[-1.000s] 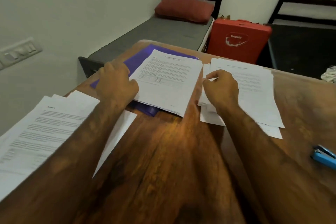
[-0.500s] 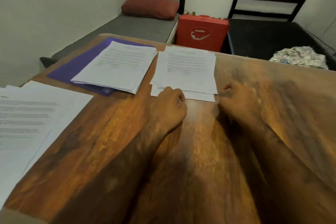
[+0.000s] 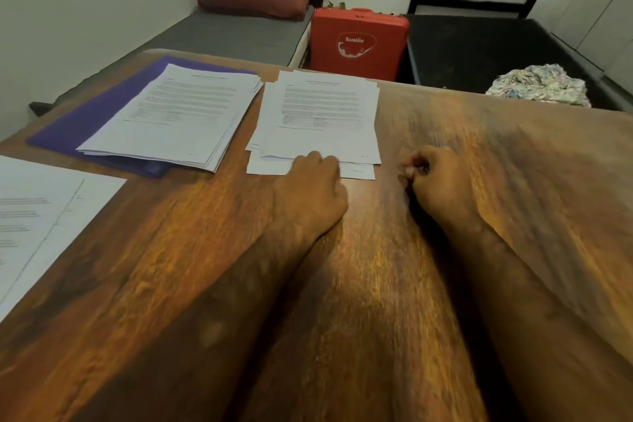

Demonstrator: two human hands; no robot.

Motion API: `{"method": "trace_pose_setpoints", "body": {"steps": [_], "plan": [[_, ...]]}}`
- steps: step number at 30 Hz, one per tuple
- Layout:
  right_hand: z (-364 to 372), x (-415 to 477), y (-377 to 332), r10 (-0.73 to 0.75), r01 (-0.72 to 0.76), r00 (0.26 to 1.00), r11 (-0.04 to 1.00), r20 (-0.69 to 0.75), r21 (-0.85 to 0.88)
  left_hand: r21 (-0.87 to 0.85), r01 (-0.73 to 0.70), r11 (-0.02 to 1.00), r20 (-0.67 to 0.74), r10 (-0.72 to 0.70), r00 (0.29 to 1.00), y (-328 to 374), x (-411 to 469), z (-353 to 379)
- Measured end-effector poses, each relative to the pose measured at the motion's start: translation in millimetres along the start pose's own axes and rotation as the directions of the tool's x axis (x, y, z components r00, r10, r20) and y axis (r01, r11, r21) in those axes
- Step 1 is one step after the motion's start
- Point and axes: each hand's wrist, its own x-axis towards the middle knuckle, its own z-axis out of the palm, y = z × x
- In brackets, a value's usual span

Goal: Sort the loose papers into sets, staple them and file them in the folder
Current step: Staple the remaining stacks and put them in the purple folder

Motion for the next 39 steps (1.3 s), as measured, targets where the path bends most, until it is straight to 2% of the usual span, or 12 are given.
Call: {"method": "trace_pose_setpoints", "body": {"steps": [3,6,8,11,16,20,22,24,27,32,35,39], "plan": [[-2.5,29.3,-12.9,0.027,-0.027,0.996,1.0,0.08,-0.005,-0.078,-0.069,0.995,0.003,0.069,0.998,25.3,31.5,11.5],[-2.7,73.8,-26.4,0.022,-0.004,0.973,0.997,0.229,-0.083,-0.023,-0.153,0.988,-0.024,0.152,0.988,47.8,68.8,23.4],[4.0,101.7,-28.3,-0.007,0.028,0.985,0.992,0.172,-0.121,0.075,-0.19,0.979,0.007,0.19,0.982,50.9,87.2,36.0],[21.6,127.6,-25.5,0.002,0.007,0.997,0.994,0.079,-0.111,0.131,-0.177,0.975,0.099,0.165,0.981,42.0,100.5,55.8],[39.5,143.4,-18.4,-0.006,0.019,0.997,0.987,0.077,-0.161,0.18,-0.192,0.965,0.11,0.174,0.979,36.0,108.4,64.4],[36.0,128.7,-23.9,-0.116,0.109,0.993,0.965,-0.015,-0.237,0.136,-0.172,0.976,0.179,0.147,0.973,38.0,108.3,57.0],[31.0,107.8,-32.4,-0.183,0.17,0.982,0.968,-0.054,-0.185,0.1,-0.179,0.979,0.257,0.149,0.955,38.0,108.8,41.6],[30.1,81.0,-46.5,-0.203,0.2,0.979,0.974,-0.018,-0.105,0.081,-0.184,0.98,0.278,0.155,0.948,31.7,102.9,20.7],[37.1,40.4,-75.9,-0.179,0.18,0.983,0.983,0.034,-0.044,0.08,-0.119,0.99,0.196,0.101,0.975,9.2,76.4,-11.4],[70.4,-31.5,-151.6,-0.2,0.181,0.97,0.973,0.134,0.144,0.104,0.061,0.993,0.101,-0.071,0.992,-50.5,7.6,-76.9],[100.2,-69.9,-197.9,-0.283,0.235,0.939,0.943,0.197,0.237,0.145,0.195,0.97,0.057,-0.205,0.977,-97.5,-32.7,-117.8],[141.2,-113.6,-256.9,-0.383,0.295,0.858,0.913,0.341,0.282,0.161,0.364,0.917,-0.065,-0.358,0.931,-168.4,-88.9,-169.9]]}}
